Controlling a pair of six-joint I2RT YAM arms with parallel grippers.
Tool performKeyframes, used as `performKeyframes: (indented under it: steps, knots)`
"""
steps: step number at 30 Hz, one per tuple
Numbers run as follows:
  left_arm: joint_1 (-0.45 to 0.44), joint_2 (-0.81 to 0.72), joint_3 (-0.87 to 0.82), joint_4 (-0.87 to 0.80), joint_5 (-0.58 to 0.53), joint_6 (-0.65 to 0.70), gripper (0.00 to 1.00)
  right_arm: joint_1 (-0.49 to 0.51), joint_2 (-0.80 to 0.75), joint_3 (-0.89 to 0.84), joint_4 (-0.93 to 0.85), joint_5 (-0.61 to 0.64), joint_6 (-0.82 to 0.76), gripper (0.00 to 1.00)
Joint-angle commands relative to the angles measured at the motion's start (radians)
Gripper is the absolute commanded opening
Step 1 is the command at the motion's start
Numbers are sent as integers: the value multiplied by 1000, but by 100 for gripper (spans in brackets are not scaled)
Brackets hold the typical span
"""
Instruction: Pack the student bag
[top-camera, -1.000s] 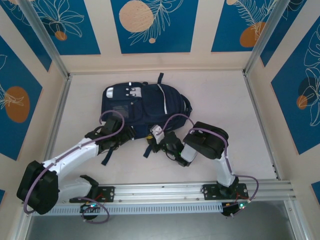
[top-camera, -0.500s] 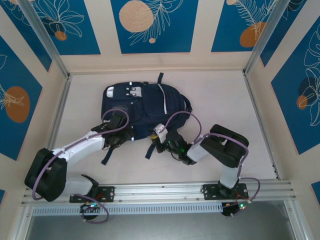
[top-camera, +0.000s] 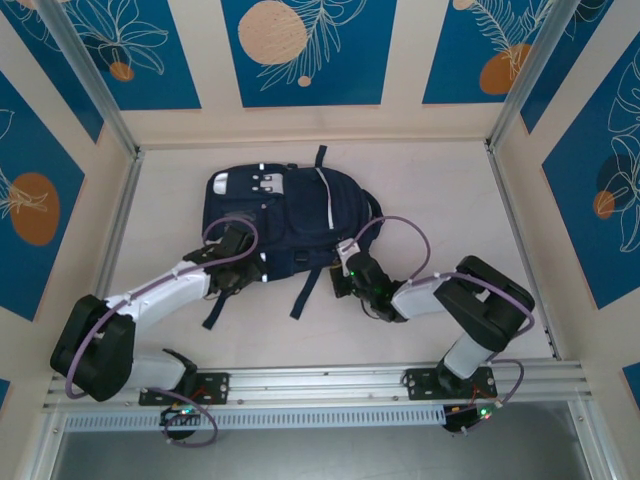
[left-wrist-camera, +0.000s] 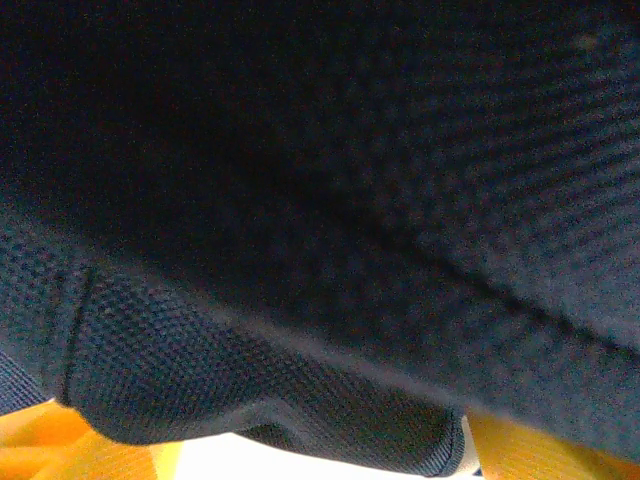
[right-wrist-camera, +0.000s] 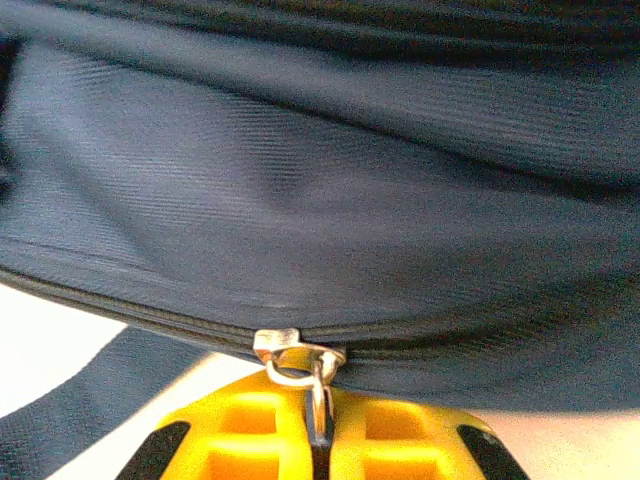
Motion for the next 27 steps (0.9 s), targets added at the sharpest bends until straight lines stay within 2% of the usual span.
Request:
performKeyframes:
  steps: [1, 8, 12, 16, 22, 25, 27]
  knots:
    - [34, 21, 23, -47, -73, 11, 71, -36, -53, -55, -76, 119, 104, 0]
    - [34, 54, 68, -55, -77, 54, 69, -24, -104, -55, -102, 42, -35, 0]
    - [33, 113, 158, -61, -56, 83, 70, 46, -133, -62, -136, 54, -76, 0]
    - [35, 198, 305, -144, -108, 139, 72, 120, -183, -83, -159, 61, -79, 0]
    - [65, 274, 485, -199, -3, 191, 79, 216, -204, -55, -218, 36, 5, 0]
    - [65, 220, 446, -168, 72, 165, 81, 252, -180, -19, -235, 37, 87, 0]
    - [64, 176, 377, -122, 165, 132, 82, 271, -158, -7, -218, 40, 149, 0]
